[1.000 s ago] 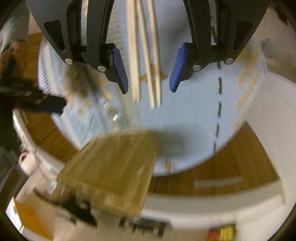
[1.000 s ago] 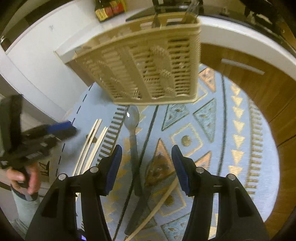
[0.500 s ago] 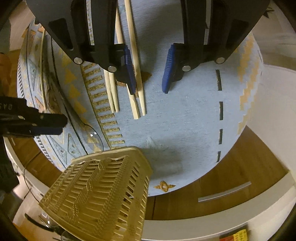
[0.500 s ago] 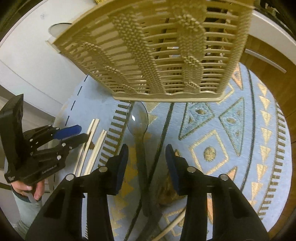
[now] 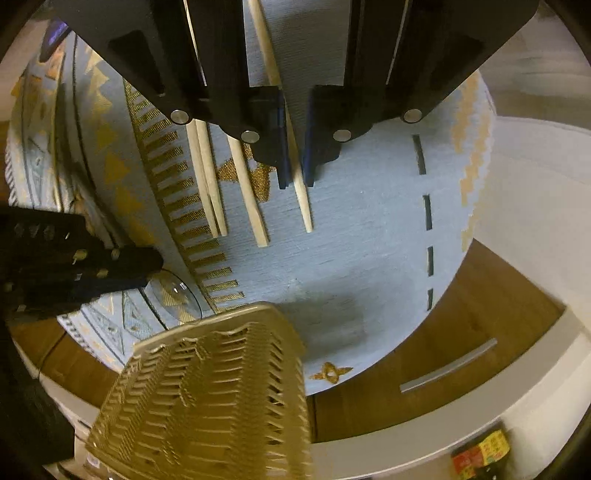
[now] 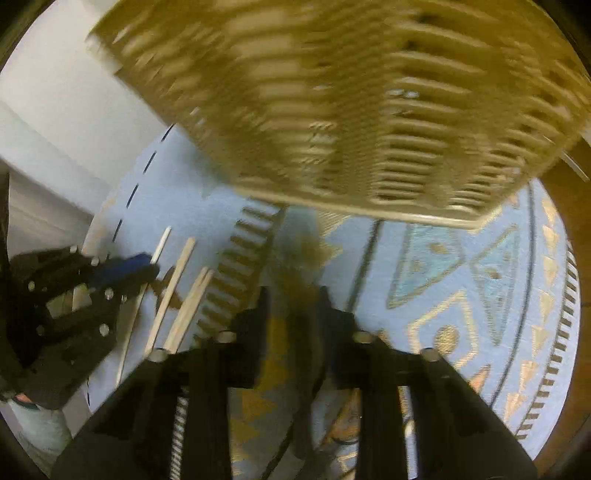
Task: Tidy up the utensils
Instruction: 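Grasp a wooden chopstick with the left tool while the right tool grasps a clear spoon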
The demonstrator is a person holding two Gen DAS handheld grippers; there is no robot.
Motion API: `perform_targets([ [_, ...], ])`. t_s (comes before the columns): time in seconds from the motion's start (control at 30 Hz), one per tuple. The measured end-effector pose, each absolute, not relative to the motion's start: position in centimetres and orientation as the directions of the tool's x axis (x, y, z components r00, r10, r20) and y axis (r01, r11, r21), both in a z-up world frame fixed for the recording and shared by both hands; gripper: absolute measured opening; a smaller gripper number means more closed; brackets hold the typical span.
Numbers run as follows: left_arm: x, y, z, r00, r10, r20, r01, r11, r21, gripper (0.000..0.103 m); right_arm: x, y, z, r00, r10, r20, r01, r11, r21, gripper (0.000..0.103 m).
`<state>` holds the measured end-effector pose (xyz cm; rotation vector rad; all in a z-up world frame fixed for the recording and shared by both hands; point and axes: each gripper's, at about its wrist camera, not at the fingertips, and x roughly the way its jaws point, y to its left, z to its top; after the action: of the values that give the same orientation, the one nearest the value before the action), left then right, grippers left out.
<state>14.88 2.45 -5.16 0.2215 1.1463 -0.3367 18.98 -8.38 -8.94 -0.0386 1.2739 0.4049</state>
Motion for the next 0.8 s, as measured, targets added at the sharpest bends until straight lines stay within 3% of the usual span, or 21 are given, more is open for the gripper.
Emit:
perform_targets([
  [0.17,14.7,3.8,-5.1,0.358,-0.154,-0.921,0.356,0.934,-0.018,0.006,18.2,-6.5,-9.1,0.273,0.164,-0.948,-0.355,0.933,0.060,0.010],
  [0.3,15.0,4.5,-5.3,0.320,-0.177,-0.931,0.370,0.928,-0.050,0.008,18.3,-6.9,-9.3,0.239,0.171,-0.956,-0.330,0.940,0.085,0.011],
  [0.37,15.2,4.4,-5.3,0.288,-0.181,-0.940,0.394,0.918,-0.056,0.014,18.5,-6.8,-9.4,0.221,0.171,-0.960,-0.322,0.942,0.094,0.011],
  [0.5,15.4,3.5,-5.3,0.259,-0.133,-0.957,0.427,0.904,-0.011,0.015,18.8,-6.9,-8.7,0.212,0.136,-0.968,-0.338,0.939,0.058,0.011],
  [0.6,15.1,2.8,-5.4,0.265,-0.086,-0.960,0.442,0.896,0.042,0.012,19.2,-5.8,-8.8,0.219,0.108,-0.970,-0.350,0.936,0.025,0.011],
  [0.63,15.0,2.7,-5.4,0.273,-0.071,-0.960,0.435,0.899,0.057,0.005,19.2,-5.8,-8.7,0.223,0.107,-0.969,-0.350,0.937,0.023,0.010],
  [0.8,14.7,3.3,-5.3,0.316,-0.113,-0.942,0.347,0.938,0.004,0.004,18.3,-7.0,-8.8,0.264,0.157,-0.952,-0.368,0.929,0.051,0.010],
])
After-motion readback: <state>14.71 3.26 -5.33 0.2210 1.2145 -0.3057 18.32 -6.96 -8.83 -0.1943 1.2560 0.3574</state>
